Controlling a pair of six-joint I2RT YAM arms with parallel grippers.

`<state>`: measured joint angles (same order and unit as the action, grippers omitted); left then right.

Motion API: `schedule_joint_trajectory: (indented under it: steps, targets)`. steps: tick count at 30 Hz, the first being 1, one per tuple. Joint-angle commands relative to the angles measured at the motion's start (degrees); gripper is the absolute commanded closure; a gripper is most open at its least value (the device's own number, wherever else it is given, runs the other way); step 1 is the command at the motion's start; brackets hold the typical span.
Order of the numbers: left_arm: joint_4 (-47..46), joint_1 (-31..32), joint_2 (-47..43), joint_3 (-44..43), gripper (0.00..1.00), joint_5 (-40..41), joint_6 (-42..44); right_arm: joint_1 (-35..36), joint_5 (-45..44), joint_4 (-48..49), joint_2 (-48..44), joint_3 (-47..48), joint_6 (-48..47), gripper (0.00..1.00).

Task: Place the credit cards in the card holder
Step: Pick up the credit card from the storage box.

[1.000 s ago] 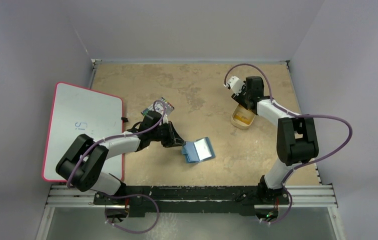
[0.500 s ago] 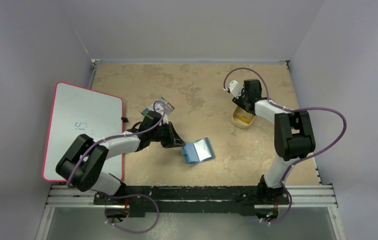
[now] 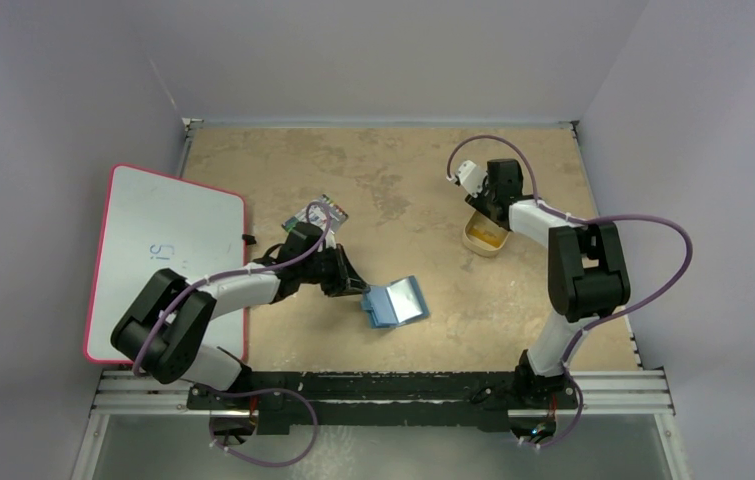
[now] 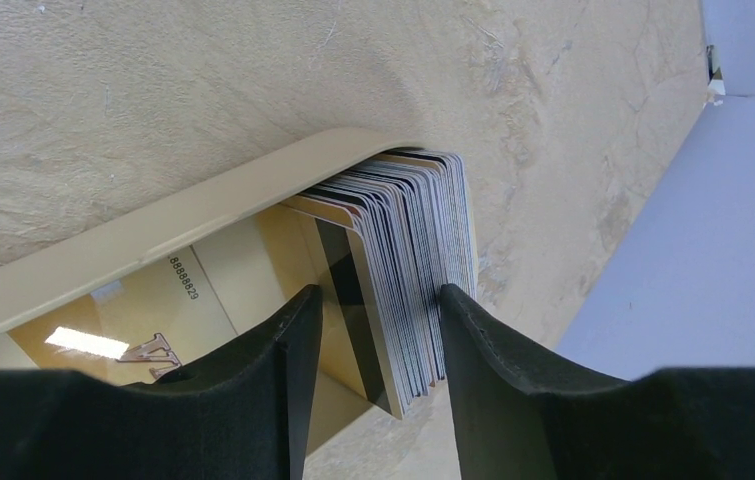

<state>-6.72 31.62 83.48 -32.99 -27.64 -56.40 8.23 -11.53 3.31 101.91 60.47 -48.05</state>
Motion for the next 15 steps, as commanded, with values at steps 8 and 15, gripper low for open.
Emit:
schedule_joint_trajectory:
  steps: [8, 15]
  targets:
    - [-2.24, -0.06, -2.61, -0.14, 1.00, 0.69, -0.54, -0.23, -1.83, 1.62, -3.46, 2.03, 0.22, 0.56]
    - [-2.55, -0.13, -2.36, 0.25, 1.00, 0.77, -0.48, -0.23, -1.82, 0.71, -3.62, 2.35, 0.51, 0.61]
